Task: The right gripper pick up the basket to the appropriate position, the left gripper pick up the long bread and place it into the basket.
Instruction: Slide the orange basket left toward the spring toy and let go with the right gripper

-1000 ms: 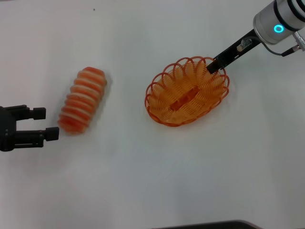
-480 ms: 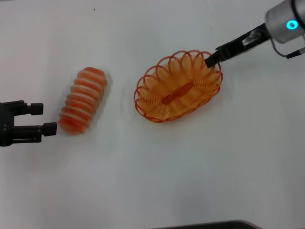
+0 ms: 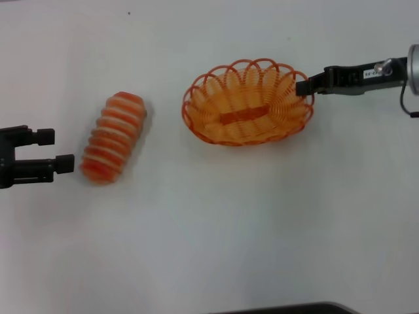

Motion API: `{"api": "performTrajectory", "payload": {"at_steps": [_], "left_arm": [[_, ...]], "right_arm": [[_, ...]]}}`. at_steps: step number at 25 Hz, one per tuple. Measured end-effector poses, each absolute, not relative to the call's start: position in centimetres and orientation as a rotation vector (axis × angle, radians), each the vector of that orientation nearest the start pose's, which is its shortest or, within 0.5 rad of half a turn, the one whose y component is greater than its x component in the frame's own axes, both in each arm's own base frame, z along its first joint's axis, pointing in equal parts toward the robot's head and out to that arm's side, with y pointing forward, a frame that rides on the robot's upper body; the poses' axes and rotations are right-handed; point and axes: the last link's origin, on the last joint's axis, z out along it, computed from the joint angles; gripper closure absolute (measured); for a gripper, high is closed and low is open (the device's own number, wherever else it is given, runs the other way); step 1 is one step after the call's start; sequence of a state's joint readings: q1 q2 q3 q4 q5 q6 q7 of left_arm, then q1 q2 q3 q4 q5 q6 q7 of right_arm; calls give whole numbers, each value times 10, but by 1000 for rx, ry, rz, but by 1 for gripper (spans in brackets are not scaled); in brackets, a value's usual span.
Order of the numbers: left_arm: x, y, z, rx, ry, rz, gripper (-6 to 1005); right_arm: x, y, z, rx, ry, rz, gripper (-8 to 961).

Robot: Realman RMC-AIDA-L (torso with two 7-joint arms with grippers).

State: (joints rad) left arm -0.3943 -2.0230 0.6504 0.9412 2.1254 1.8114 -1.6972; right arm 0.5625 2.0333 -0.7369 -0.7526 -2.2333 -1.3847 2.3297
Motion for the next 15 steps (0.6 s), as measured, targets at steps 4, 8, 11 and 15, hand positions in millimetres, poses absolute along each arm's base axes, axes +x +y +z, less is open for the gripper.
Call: {"api": "performTrajectory", "payload": {"at_steps": [4,8,11,15], "left_arm": [[-288,291,61,-2777,-912,-525,157],[-286,291,60,-2786,-908,-528,157],[-285,291,61,-2790,-908,-531,157],[-285,291,61,-2789,-908,-534,157]], "right_arm": [[291,355,5,-2227,1733,451,885],[296,355,-11,-2205,1741,440,858],[296,355,-14,-2205,1737,443,838],[295,356,-13,-2211,1727,450,811]]}}
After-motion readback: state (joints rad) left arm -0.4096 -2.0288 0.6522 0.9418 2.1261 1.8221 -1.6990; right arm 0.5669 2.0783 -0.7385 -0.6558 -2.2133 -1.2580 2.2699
